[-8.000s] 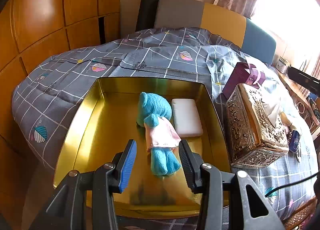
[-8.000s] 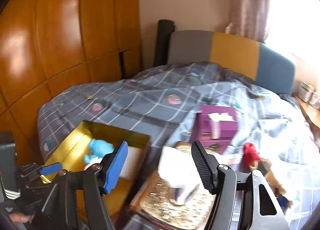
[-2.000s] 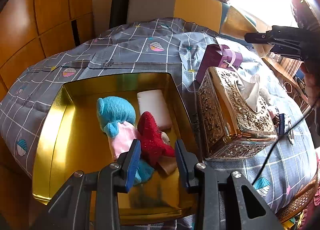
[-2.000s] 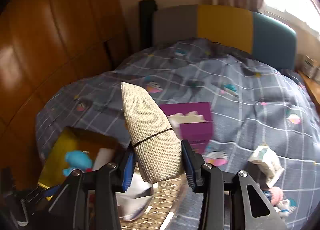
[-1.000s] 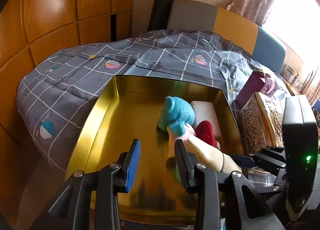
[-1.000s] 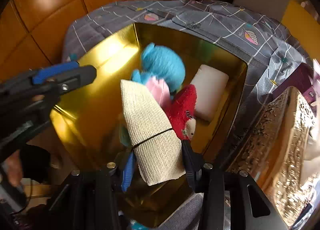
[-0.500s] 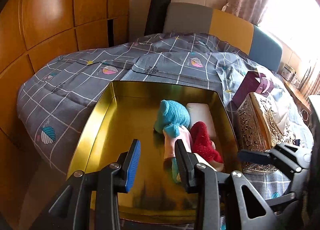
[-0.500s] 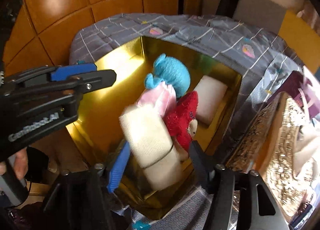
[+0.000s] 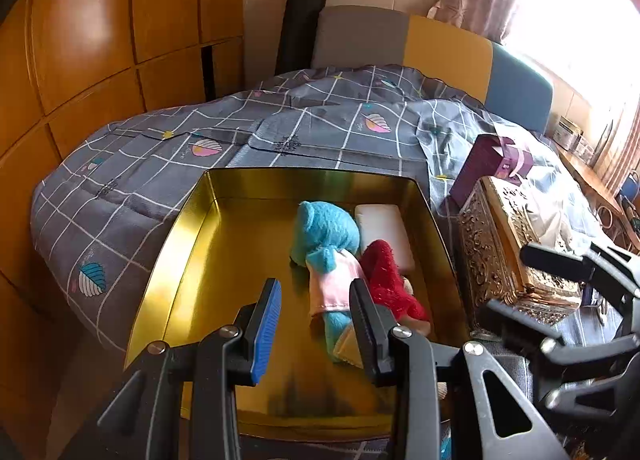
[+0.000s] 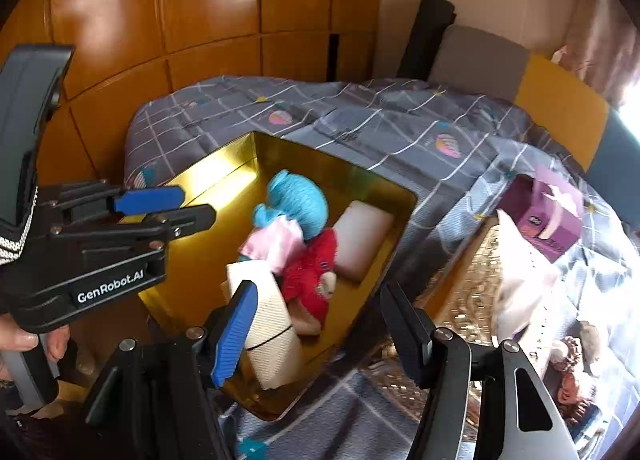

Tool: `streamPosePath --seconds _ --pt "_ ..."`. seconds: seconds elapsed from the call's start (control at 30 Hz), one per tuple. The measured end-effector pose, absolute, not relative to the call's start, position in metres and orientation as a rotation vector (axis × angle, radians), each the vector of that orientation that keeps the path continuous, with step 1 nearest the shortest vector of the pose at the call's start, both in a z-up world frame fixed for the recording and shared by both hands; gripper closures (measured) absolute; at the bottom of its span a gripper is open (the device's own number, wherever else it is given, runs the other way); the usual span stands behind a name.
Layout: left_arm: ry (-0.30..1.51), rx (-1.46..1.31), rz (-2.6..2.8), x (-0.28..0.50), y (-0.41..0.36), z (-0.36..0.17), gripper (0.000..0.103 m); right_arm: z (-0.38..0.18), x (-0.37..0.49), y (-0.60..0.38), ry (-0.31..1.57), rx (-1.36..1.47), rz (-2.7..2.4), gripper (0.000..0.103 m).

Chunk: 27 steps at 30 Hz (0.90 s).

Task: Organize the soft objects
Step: 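Move the right gripper back toward the remaining items on the bed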

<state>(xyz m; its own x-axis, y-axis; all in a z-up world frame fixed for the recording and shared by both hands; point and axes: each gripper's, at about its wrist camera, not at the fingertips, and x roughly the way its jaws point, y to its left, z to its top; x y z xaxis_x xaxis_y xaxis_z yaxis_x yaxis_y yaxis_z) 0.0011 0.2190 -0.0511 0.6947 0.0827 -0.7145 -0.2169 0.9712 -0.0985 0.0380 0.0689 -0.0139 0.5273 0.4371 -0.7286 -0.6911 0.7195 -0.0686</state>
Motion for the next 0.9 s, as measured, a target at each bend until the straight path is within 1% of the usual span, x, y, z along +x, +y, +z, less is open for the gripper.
streamPosePath --seconds 0.07,0.13,0.4,0.63,0.77,0.9 --pt "0.788 -0.174 0.161 0.001 0.216 -0.051 0.068 -0.010 0.039 0.062 0.739 -0.360 0.680 0.038" --pt "0.788 -0.165 0.153 0.002 0.212 -0.050 0.068 -0.006 0.040 0.053 0.719 -0.344 0.661 0.036" --pt "0.787 -0.129 0.125 0.005 0.199 -0.046 0.068 0.012 0.056 0.006 0.676 -0.253 0.561 0.035" --pt "0.793 -0.100 0.110 0.007 0.187 -0.045 0.068 0.018 0.087 -0.062 0.689 -0.153 0.393 0.031" --pt "0.798 -0.080 0.102 0.009 0.181 -0.044 0.068 0.015 0.105 -0.107 0.696 -0.126 0.263 0.030" --pt "0.801 -0.055 0.092 0.012 0.173 -0.042 0.068 0.010 0.122 -0.155 0.697 -0.105 0.135 0.025"
